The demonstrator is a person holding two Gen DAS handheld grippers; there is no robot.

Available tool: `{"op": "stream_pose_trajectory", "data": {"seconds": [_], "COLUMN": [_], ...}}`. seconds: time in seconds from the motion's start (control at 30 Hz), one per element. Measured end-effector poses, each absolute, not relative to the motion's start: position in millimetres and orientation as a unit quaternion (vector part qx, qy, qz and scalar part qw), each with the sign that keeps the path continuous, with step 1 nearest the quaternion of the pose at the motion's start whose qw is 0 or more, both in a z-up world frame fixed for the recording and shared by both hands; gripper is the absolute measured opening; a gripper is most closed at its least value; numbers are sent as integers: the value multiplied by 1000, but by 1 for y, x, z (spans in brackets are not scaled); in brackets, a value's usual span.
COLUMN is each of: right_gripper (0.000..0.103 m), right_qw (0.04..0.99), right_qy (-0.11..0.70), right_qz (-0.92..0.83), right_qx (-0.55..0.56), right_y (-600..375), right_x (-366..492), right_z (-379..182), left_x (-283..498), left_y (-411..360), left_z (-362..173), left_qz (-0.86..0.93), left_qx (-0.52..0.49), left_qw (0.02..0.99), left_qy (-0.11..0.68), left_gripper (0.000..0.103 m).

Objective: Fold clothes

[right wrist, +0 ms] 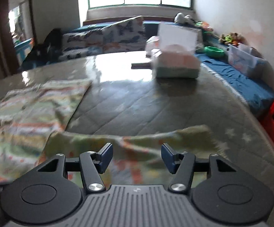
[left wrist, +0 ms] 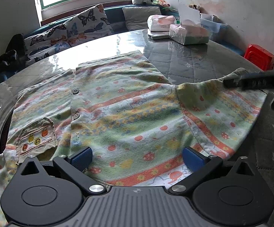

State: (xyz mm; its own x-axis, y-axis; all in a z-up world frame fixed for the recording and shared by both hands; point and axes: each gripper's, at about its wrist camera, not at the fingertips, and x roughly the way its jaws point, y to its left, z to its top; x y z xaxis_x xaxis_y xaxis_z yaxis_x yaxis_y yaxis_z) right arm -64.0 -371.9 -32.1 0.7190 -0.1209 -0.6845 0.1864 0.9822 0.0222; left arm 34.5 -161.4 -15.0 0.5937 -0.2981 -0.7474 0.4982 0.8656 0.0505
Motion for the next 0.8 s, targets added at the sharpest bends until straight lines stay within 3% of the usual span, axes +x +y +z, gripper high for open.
{"op": "stream_pose_trajectory", "data": {"seconds": [0.27,0.8], "right_gripper": [67,64], "right_qw": [935,932], "right_qy": [352,353], "right_qz": [-30,76], "right_qx": [19,-41], "right_y": [-335,-258], "right_x": [-58,-6], "right_z": [-20,-26], "left_x": [35,39], "left_y": [-150,-114], "left_z": [-5,-15], "left_qz": [-214,-182], "left_qx": [116,89], "left_qw": [892,892], "left_qy": [381,403], "left_gripper": [103,103]}}
